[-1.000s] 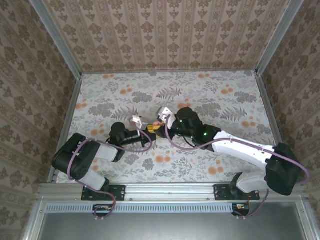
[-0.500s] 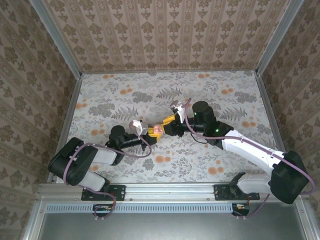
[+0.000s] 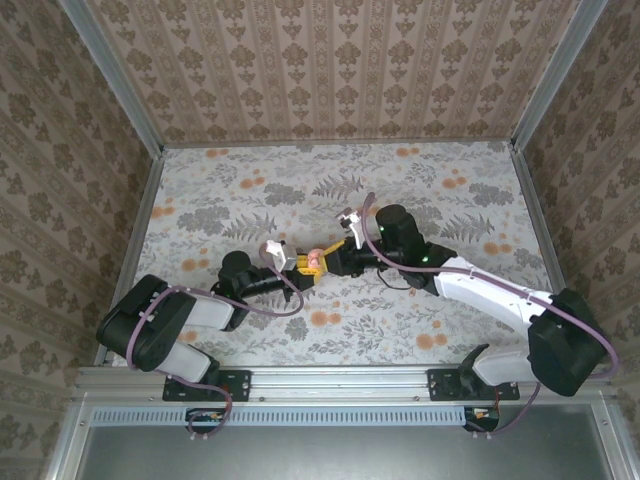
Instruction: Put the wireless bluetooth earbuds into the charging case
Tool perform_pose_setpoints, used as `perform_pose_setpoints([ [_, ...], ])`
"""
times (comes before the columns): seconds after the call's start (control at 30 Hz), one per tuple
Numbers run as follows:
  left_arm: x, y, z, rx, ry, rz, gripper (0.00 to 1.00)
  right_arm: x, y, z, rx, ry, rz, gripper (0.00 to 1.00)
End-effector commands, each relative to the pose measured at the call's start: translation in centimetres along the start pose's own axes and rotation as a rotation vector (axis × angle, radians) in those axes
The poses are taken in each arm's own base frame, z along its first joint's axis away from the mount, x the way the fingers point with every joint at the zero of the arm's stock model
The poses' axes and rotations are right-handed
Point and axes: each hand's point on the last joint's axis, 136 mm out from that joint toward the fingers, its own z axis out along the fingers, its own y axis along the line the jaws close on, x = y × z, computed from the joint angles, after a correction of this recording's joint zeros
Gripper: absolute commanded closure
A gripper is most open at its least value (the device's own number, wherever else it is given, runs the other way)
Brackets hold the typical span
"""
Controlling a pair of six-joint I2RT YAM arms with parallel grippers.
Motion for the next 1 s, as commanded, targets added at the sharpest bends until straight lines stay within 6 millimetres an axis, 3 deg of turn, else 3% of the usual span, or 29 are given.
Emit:
perform_pose_setpoints([
  [0.0, -0.7, -0.4, -0.1, 0.005, -0.023, 0.031, 0.84, -0.1, 0.1, 0.4, -0.010, 0.020, 0.041, 0.71],
  [0.6, -0.9, -0.3, -0.2, -0.005, -0.025, 0.028, 0.84, 0.1, -0.2, 2.3, -0.059, 0.059, 0.074, 0.76],
  [0.97, -0.5, 0.1, -0.2, -0.025, -0.011, 0.034, 0.84, 0.7, -0.1, 1.4, -0.039, 0.094, 0.075, 0.76],
])
